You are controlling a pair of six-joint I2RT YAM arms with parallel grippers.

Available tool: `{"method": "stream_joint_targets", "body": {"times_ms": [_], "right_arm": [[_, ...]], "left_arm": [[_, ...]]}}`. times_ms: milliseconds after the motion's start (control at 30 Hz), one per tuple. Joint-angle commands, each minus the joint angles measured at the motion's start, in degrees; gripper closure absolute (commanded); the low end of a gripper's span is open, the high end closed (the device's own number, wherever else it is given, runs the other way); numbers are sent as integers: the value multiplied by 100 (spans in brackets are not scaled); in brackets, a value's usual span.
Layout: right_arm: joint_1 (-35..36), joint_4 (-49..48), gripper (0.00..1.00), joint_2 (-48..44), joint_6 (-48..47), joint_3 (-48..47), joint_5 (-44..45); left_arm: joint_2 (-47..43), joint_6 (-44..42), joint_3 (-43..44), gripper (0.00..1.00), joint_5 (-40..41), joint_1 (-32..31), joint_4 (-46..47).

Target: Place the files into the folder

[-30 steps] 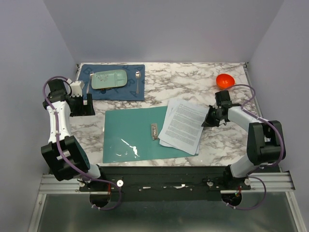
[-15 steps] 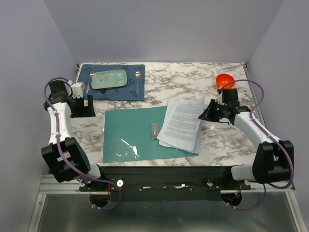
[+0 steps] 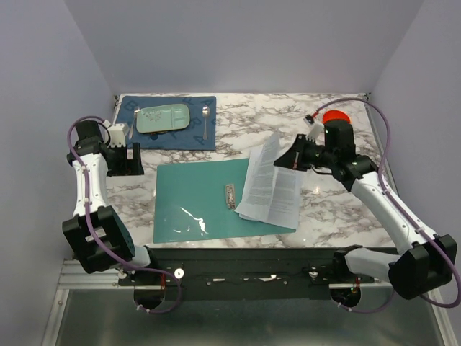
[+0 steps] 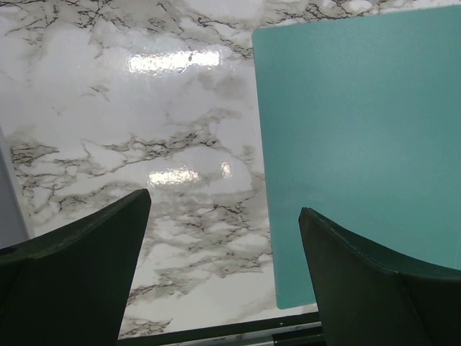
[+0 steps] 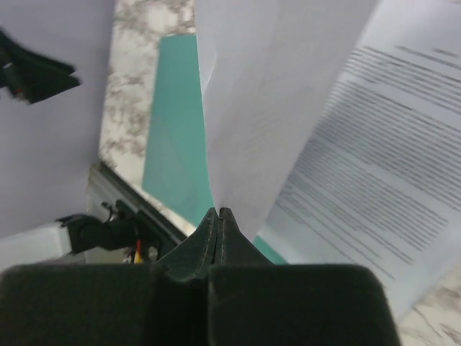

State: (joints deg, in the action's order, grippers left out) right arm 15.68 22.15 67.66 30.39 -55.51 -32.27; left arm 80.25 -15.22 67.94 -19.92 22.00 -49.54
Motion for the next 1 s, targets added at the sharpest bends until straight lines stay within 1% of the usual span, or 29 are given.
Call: {"method": "stream_joint_targets", "body": {"times_ms": [0,100,233,433,700,867,967], "right_arm": [[864,-45,99,176,-103,-846,-122],[1269,87,99,431,-226,-1330,-69],[1516,175,99,756,-507,-1656,-139],[1613,254,99,1310,-780,-1841,-34],[1728,552,99,2417,-1395,-2280,300],[1771,931,99,2779,-1808,-2815,327],[1859,1054,99,2867,-1949,-2931,336]], "left_arm": [[-115,-121,-114,1,164,-38,-12],[-97,-182,-176,1,216,-38,32],[-71,-261,-255,1,252,-38,41],[-106,-323,-369,1,252,-38,41],[-255,-472,-457,1,243,-38,14],[-238,-560,-528,1,305,-38,32],[-211,-613,-580,1,349,-38,85]]}}
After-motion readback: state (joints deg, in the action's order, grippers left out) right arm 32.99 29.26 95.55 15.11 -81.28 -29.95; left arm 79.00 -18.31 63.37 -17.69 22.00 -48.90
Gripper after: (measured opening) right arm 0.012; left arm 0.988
